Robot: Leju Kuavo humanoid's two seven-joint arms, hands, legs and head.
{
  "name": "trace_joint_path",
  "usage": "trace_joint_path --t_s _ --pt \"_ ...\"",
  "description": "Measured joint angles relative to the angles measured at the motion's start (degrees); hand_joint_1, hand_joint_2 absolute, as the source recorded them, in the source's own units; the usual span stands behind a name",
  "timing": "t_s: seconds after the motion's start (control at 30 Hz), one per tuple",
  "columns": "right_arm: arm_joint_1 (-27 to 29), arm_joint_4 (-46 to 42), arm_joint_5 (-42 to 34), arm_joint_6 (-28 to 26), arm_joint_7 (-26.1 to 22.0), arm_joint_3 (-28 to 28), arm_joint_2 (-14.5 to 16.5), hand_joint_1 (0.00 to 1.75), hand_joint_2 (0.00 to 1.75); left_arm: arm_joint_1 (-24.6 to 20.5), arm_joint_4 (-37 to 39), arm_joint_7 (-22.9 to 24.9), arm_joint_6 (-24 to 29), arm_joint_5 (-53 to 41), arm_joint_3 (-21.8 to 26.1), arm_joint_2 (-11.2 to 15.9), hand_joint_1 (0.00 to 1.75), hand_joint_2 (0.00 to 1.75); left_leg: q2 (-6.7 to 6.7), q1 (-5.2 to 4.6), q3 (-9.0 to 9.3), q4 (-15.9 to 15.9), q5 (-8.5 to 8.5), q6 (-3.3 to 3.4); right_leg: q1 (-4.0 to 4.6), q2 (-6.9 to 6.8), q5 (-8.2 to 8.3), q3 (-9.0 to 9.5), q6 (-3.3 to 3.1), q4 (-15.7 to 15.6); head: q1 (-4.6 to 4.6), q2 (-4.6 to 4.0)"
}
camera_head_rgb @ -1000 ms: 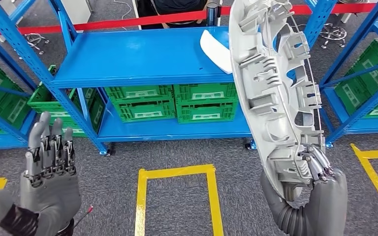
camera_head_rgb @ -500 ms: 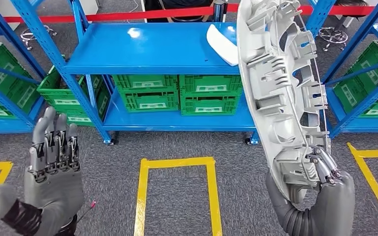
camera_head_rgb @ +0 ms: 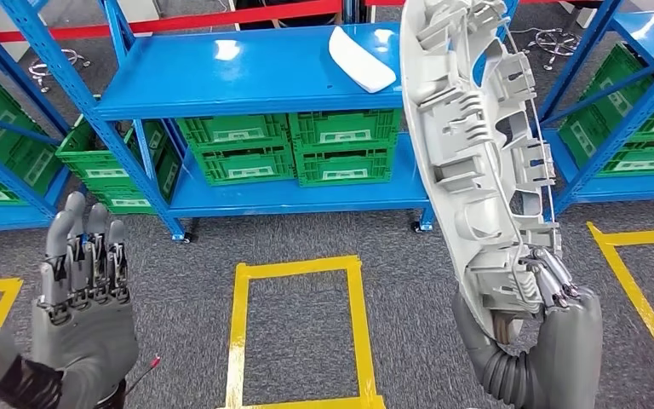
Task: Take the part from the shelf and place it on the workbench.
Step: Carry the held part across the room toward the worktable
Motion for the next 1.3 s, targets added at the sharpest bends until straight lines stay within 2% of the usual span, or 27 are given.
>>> trace_joint_path --t_s 0.07,0.1,0.13,0.17,0.27,0.3,0.33,0.4,0.43,0.47,0.5,0.53,0.57,0.63,0.67,0.73,0.8,0.87,0.93,1.0,1.03,1.07,1.13,1.17,1.2,1.23,1.3 --pt "0.0 0.0 -0.1 0.0 0.0 0.0 0.0 1.75 1.75 0.0 0.0 0.0 0.0 0.0 0.0 0.0 0.0 0.0 -0.12 -0.53 6.27 -8.5 1.19 1.51 0.23 0.06 0.97 -0.78 0.16 -0.1 -0.11 -0.01" --pt "0.0 0.0 -0.1 0.0 0.0 0.0 0.0 1.75 1.75 -0.1 -0.1 0.0 0.0 0.0 0.0 0.0 0.0 0.0 -0.15 -0.82 8.6 -11.7 1.15 1.91 0.22 0.07 1.47 -0.98 0.38 -0.3 -0.02 0.0" --pt "0.0 0.0 -0.1 0.0 0.0 0.0 0.0 1.75 1.75 -0.1 -0.1 0.0 0.1 0.0 0.0 0.0 0.0 0.0 -0.17 -1.09 9.8 -13.9 0.88 2.15 0.12 0.04 1.96 -1.05 0.7 -0.5 0.04 0.01" --pt "0.0 0.0 -0.2 0.0 0.0 0.0 0.0 1.75 1.75 -0.1 -0.2 0.0 0.1 0.1 0.0 0.0 0.0 0.0 -0.14 -1.24 10.02 -14.8 0.8 2.16 0.05 0.01 2.43 -1.09 1.1 -0.8 0.02 0.01" --pt "0.0 0.0 -0.2 0.0 0.0 -0.1 0.0 1.75 1.75 0.0 -0.2 0.0 0.1 0.3 0.0 0.0 0.0 0.0 -0.05 -1.19 9.3 -15.9 2.38 2.47 -0.1 -0.01 3.36 -1.15 2.17 -1.6 -0.21 0.01" --pt "0.1 0.0 -0.2 0.0 0.0 -0.1 0.0 1.75 1.75 0.0 -0.2 0.0 0.1 0.4 0.0 0.0 0.0 0.0 0.06 -1.04 9.06 -16.4 3.21 2.69 -0.04 -0.01 2.2 -1.58 2.39 -0.8 0.0 0.0" --pt "0.1 0.0 -0.3 0.0 0.0 -0.1 0.0 1.75 1.75 0.0 -0.2 0.0 0.0 0.5 0.0 0.0 0.0 0.0 0.18 -0.89 8.72 -16.9 4.02 2.87 0.0 -0.02 0.08 -2.2 2.54 1.0 0.29 0.0" --pt "0.1 0.0 -0.4 0.0 0.0 -0.1 0.0 1.75 1.75 0.0 -0.2 0.0 0.0 0.7 0.0 0.0 0.0 0.0 0.32 -0.98 7.8 -16.9 5.16 3.16 0.02 -0.05 -5.5 -3.57 2.63 7.4 1.01 -0.01" --pt "0.1 0.0 -0.4 0.0 0.0 -0.1 0.0 1.75 1.75 0.1 -0.2 0.0 0.0 0.8 0.0 0.0 0.0 0.0 0.37 -1.08 7.22 -16.7 5.67 3.19 0.05 -0.05 -7.16 -3.89 2.66 10.7 1.27 0.0" --pt "0.1 0.1 -0.4 0.0 0.0 -0.1 0.0 1.75 1.75 0.1 -0.2 0.0 0.0 0.8 0.0 0.0 0.0 0.0 0.4 -1.19 6.51 -16.4 6.16 3.18 0.1 -0.05 -7.58 -3.74 2.66 12.8 1.49 0.01" --pt "0.1 0.1 -0.4 0.0 0.0 -0.1 0.0 1.75 1.75 0.1 -0.2 0.0 0.0 0.8 0.0 0.0 0.0 0.0 0.42 -1.29 5.65 -16.0 6.59 3.17 0.18 -0.05 -6.96 -2.82 2.6 13.3 1.64 0.0" --pt "0.1 0.1 -0.4 0.0 0.0 -0.1 0.0 1.75 1.75 0.1 -0.2 0.0 0.0 0.8 0.0 0.0 0.0 0.0 0.42 -1.38 4.77 -15.5 6.9 3.11 0.29 -0.05 -5.61 -0.9 2.44 11.4 1.82 0.01" --pt "0.1 0.1 -0.5 0.0 0.0 -0.1 0.0 1.75 1.75 0.1 -0.2 0.0 0.0 0.8 0.0 0.0 0.0 0.0 0.43 -1.44 4.01 -15.0 7.08 3.05 0.44 -0.07 -4.56 1.65 2.12 7.8 1.98 0.01" --pt "0.0 0.1 -0.5 0.0 0.0 -0.1 0.0 1.75 1.75 0.1 -0.2 0.0 0.0 0.8 0.1 0.0 0.0 0.0 0.51 -1.56 2.85 -14.1 7.37 2.76 0.83 -0.17 -4.51 6.69 1.39 0.6 2.2 0.01" --pt "0.0 0.1 -0.5 0.0 0.0 -0.1 0.0 1.75 1.75 0.1 -0.2 0.0 0.0 0.8 0.1 0.0 0.0 0.0 0.57 -1.55 2.49 -13.8 7.59 2.53 1.03 -0.23 -4.99 7.93 1.08 -1.4 2.27 0.0" --pt "0.0 0.1 -0.5 0.0 0.0 -0.1 0.0 1.75 1.75 0.1 -0.2 0.0 0.0 0.8 0.1 0.0 0.0 0.0 0.67 -1.48 2.09 -13.6 8.23 1.9 1.23 -0.3 -4.92 8.28 0.57 -2.5 2.4 0.0" --pt "0.0 0.1 -0.5 0.1 0.0 -0.1 0.0 1.75 1.75 0.1 -0.2 0.0 0.0 0.8 0.1 0.0 0.0 0.0 0.53 -1.57 1.81 -13.6 8.52 1.3 0.9 -0.43 -4.17 7.86 0.0 -3.0 2.54 0.01" --pt "0.0 0.1 -0.5 0.1 0.0 -0.1 0.0 1.75 1.75 0.1 -0.2 0.0 0.0 0.8 0.1 0.0 0.0 0.0 0.16 -1.35 0.39 -10.7 5.87 0.42 0.33 -0.61 -3.15 7.41 -0.4 -3.6 2.06 0.01" --pt "0.0 0.1 -0.5 0.1 0.0 -0.1 0.0 1.75 1.75 0.1 -0.2 0.0 0.0 0.8 0.1 0.0 0.0 0.0 -0.06 -0.6 -2.27 -3.5 1.11 -0.62 0.03 -0.63 -2.16 6.48 -0.49 -3.7 1.16 0.0" --pt "0.0 0.1 -0.5 0.1 0.0 -0.1 0.0 1.75 1.75 0.2 -0.1 0.0 0.0 0.8 0.1 0.0 0.0 0.0 -0.05 0.02 -3.68 2.0 -1.16 -1.25 -0.14 -0.61 -1.31 5.26 -0.23 -3.6 0.6 0.0" --pt "0.0 0.1 -0.5 0.1 0.0 -0.1 0.0 1.75 1.75 0.2 -0.1 0.0 0.0 0.8 0.1 0.1 0.0 0.0 -0.05 0.22 -2.85 1.9 -0.65 -1.41 -0.25 -0.6 -0.9 4.69 -0.03 -3.6 0.36 0.01" --pt "0.0 0.1 -0.5 0.1 0.0 -0.1 0.0 1.75 1.75 0.2 -0.1 0.0 0.0 0.8 0.1 0.1 0.0 0.0 -0.05 0.39 -0.94 -0.3 0.6 -1.48 -0.37 -0.56 -0.5 4.19 0.21 -3.6 0.14 0.01" --pt "0.0 0.1 -0.5 0.1 0.0 -0.1 0.0 1.75 1.75 0.1 -0.1 0.0 0.0 0.8 0.1 0.1 0.0 0.0 -0.1 0.58 5.05 -8.8 3.01 -1.47 -0.58 -0.49 0.21 3.43 0.84 -3.5 -0.27 0.01" --pt "0.0 0.1 -0.5 0.1 0.0 -0.1 0.0 1.75 1.75 0.1 -0.1 0.0 0.0 0.8 0.1 0.1 0.0 0.0 -0.23 0.51 7.58 -12.4 3.41 -1.27 -0.63 -0.46 0.54 3.19 1.21 -3.5 -0.39 0.01" --pt "0.0 0.1 -0.5 0.1 0.0 -0.1 0.0 1.75 1.75 0.1 -0.1 0.0 0.0 0.8 0.1 0.1 0.0 0.0 -0.35 0.39 9.04 -14.7 3.37 -0.98 -0.66 -0.45 0.89 3.01 1.62 -3.5 -0.45 0.01" --pt "-0.1 0.1 -0.5 0.1 0.0 -0.1 0.0 1.75 1.75 0.1 -0.1 0.0 0.0 0.8 0.1 0.1 0.0 0.0 -0.48 0.2 9.53 -15.7 3.12 -0.59 -0.67 -0.45 1.29 2.85 2.06 -3.6 -0.5 0.01" --pt "-0.1 0.1 -0.6 0.1 0.0 -0.1 0.0 1.75 1.75 0.1 -0.1 0.0 0.0 0.8 0.1 0.1 0.0 0.0 -0.5 0.05 8.97 -15.8 3.68 0.46 -0.75 -0.42 1.88 2.63 2.9 -3.6 -0.36 0.01"
